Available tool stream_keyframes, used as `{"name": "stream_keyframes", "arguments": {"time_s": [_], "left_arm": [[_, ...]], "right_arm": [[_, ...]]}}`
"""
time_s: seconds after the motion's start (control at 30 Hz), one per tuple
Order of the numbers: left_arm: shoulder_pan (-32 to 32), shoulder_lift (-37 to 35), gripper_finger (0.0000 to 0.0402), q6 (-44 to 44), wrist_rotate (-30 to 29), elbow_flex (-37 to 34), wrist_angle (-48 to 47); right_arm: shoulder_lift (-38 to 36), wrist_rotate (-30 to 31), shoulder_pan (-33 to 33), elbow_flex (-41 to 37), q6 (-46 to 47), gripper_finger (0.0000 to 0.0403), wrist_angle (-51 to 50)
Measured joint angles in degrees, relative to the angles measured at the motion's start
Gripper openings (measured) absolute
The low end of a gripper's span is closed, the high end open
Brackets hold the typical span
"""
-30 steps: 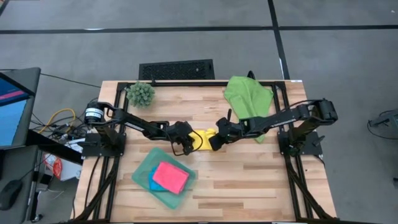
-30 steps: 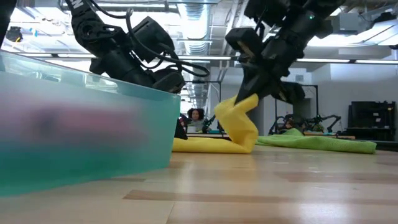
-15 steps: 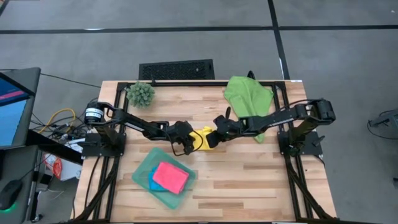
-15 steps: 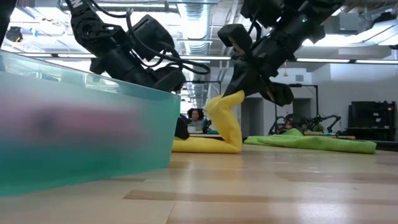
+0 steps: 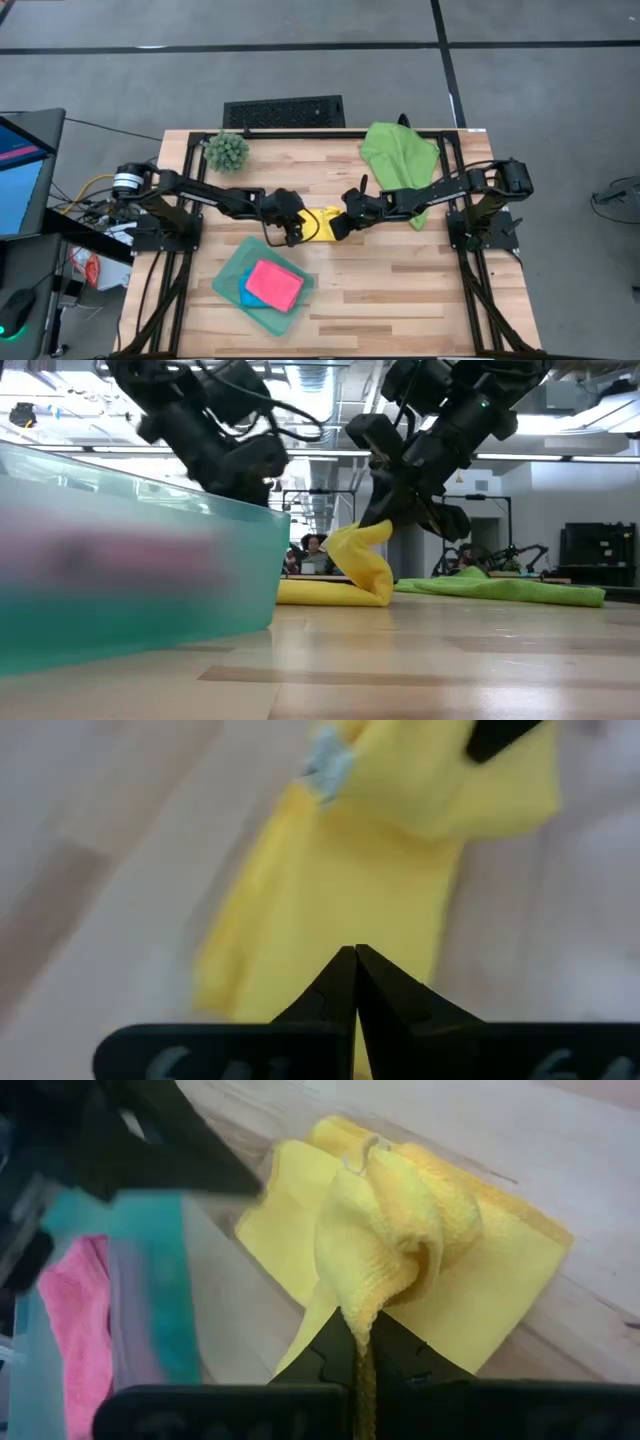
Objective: Fold microfiber towels
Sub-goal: Fold the yellow microfiber towel
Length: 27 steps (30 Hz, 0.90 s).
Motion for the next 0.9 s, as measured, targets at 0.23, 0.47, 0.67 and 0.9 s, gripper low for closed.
{"name": "stream_keyframes", "arguments": {"time_s": [0.23, 0.47, 0.67, 0.9], "left_arm": [[-0.3, -0.2, 0.0000, 1.4, -0.8, -4.5, 0.6], [-0.2, 3.4, 0.0000, 0.9, -0.2, -5.2, 5.7], [-0.1, 8.9, 0.0000, -0.2, 1.5, -4.7, 11.6], [-0.2, 11.2, 0.0000, -2.6, 2.2, -4.7, 16.7]], "right_arm": [[0.0, 0.0, 0.0, 0.0, -0.3, 0.0031, -0.4], [0.0, 0.1, 0.0, 0.0, -0.3, 0.0031, -1.2], [0.0, 0.0, 0.0, 0.0, -0.2, 0.0031, -1.3], [0.0, -0.3, 0.0, 0.0, -0.3, 0.0030, -0.2]]}}
